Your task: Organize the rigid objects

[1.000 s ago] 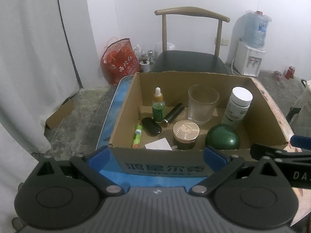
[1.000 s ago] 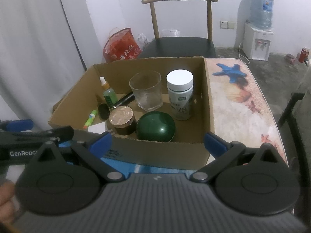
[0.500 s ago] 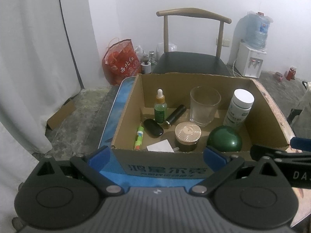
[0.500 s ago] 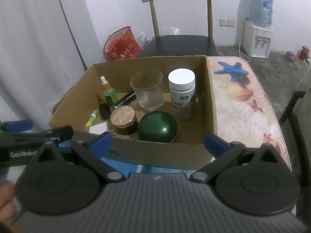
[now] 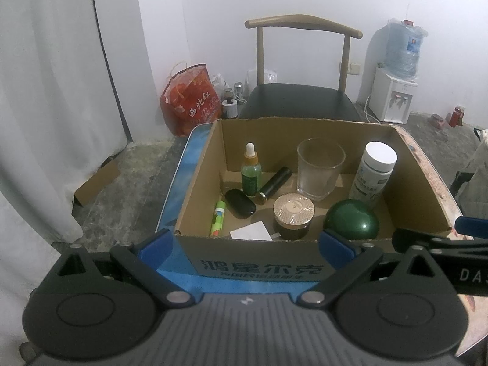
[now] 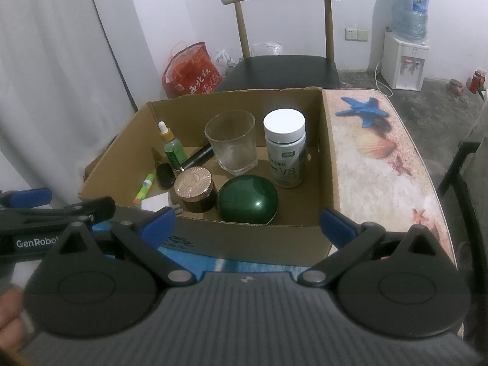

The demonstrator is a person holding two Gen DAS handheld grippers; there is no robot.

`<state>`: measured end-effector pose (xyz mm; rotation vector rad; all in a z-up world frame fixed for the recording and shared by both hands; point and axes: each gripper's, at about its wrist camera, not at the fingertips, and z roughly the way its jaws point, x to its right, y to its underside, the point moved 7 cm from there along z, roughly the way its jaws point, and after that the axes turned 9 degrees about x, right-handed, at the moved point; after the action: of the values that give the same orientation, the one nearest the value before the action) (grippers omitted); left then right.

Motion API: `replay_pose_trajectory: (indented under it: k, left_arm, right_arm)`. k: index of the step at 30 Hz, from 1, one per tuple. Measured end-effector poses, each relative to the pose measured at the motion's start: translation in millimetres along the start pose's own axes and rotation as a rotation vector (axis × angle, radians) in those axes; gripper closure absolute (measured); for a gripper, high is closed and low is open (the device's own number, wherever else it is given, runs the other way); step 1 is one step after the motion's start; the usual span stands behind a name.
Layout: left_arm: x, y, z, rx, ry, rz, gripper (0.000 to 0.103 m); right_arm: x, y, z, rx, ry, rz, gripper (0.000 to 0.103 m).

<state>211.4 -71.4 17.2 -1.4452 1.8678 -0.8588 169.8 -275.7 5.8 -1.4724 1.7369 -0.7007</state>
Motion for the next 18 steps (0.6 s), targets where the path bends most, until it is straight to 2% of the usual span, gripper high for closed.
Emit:
replay_pose_trajectory:
  k: [18]
  left_arm:
    - [2.1,-1.4,-2.3,-0.003,-0.001,-0.001,0.001]
  right_arm:
    - [1.1,2.6,-0.2,-0.011,0.002,0.016,0.001]
